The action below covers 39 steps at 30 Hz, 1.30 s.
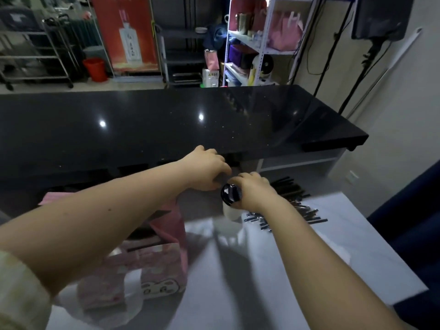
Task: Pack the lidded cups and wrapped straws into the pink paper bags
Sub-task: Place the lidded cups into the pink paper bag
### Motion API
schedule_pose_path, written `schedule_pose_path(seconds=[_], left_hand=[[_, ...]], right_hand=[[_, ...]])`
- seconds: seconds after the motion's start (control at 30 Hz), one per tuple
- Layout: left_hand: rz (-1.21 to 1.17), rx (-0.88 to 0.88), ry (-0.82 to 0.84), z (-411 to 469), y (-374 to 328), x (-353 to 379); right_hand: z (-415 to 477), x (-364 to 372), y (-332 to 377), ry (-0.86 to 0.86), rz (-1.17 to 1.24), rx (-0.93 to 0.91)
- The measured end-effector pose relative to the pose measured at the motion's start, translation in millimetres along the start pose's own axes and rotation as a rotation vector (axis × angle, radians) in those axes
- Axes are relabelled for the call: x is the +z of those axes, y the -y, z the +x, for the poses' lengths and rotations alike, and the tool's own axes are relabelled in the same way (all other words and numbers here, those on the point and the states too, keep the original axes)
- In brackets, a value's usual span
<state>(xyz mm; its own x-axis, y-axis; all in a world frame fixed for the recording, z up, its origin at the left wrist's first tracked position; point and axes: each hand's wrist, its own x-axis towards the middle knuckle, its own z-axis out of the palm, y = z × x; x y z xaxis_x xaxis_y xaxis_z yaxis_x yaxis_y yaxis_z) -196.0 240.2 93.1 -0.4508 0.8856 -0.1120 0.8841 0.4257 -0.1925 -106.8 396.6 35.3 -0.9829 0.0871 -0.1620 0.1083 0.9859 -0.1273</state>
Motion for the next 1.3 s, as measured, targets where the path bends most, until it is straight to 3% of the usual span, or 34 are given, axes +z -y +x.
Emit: schedule_pose_path(seconds=[0.2, 0.5, 0.83, 1.07, 1.17, 1.3], left_hand=[[0.015, -0.008, -0.034, 1, 1, 11], [-0.111, -0.123, -0.152, -36, 14, -5], [-0.308, -0.284, -0.320, -162, 58, -13], [-0.595, -0.344, -0.393, -254, 69, 2], [-0.675, -0.405, -0.306, -275, 64, 18], [-0.552, -0.382, -0.137, -276, 56, 34]], right_hand=[[33, 44, -10, 0.084, 0.037, -0.013], [3, 1, -2, -0.094, 0.094, -0.211], [-35, -108, 97, -0.355, 0.060, -0.361], [-58, -125, 174, -0.345, 0.358, -0.474], [-70, -118, 197, -0.257, 0.378, -0.486], [-78, -94, 223, -0.140, 0.236, -0.426]])
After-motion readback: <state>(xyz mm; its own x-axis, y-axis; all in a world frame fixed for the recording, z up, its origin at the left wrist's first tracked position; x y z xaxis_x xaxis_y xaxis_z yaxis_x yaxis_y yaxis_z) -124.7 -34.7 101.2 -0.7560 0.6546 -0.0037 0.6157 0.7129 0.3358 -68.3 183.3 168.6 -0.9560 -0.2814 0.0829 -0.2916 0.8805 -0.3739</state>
